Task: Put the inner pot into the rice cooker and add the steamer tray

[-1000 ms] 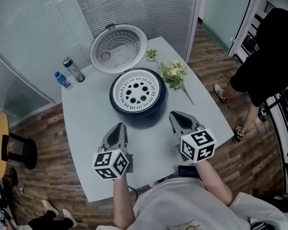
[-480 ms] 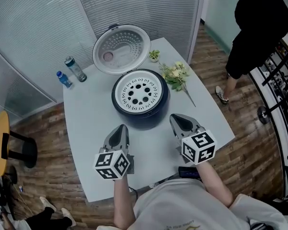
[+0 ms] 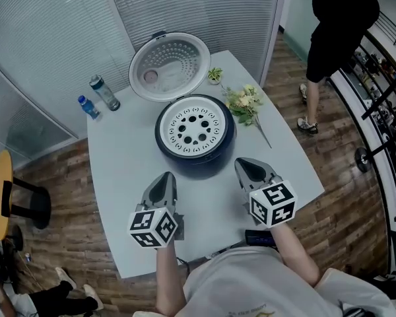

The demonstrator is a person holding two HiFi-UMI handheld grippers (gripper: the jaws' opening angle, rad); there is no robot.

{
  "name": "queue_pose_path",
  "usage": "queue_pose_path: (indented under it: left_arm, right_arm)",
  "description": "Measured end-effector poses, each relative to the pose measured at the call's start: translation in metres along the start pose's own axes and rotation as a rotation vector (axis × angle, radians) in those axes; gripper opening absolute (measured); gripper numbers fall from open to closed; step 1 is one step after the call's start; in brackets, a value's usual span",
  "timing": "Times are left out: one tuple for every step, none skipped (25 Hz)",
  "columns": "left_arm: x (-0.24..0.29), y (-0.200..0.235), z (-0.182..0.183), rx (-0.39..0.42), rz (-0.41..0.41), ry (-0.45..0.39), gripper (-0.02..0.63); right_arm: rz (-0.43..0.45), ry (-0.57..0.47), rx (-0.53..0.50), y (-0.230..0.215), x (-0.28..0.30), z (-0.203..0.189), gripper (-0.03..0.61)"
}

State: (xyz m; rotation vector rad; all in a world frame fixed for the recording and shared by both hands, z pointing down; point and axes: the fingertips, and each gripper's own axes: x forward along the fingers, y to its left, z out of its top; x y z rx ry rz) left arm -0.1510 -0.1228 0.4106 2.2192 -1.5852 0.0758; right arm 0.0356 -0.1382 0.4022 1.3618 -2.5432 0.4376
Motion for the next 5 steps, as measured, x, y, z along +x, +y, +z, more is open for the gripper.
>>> queue_pose_path:
  left_arm:
    - [0.001, 0.0003, 0.0, -0.002, 0.001, 0.0, 0.011]
    - [0.0021, 0.001, 0.0002, -0.005, 0.002, 0.0, 0.011]
    - [0.0033, 0.0019, 0.0006, -0.008, 0.003, 0.0, 0.011]
    - [0.0044, 0.0029, 0.0012, -0.011, 0.005, -0.001, 0.011]
    - [0.0055, 0.004, 0.0019, -0.013, 0.008, -0.003, 0.011]
  right_arm:
    - [-0.003, 0.004, -0.009, -0.0015, 0.0008, -0.0008, 0.017]
    - [-0.004, 0.007, -0.012, -0.0029, 0.0019, -0.0013, 0.017]
    - [-0.003, 0.008, -0.011, -0.0042, 0.0031, -0.0014, 0.017]
    - [-0.003, 0.009, -0.008, -0.0054, 0.0044, -0.0014, 0.017]
    - [-0.002, 0.01, -0.005, -0.0065, 0.0057, -0.0012, 0.017]
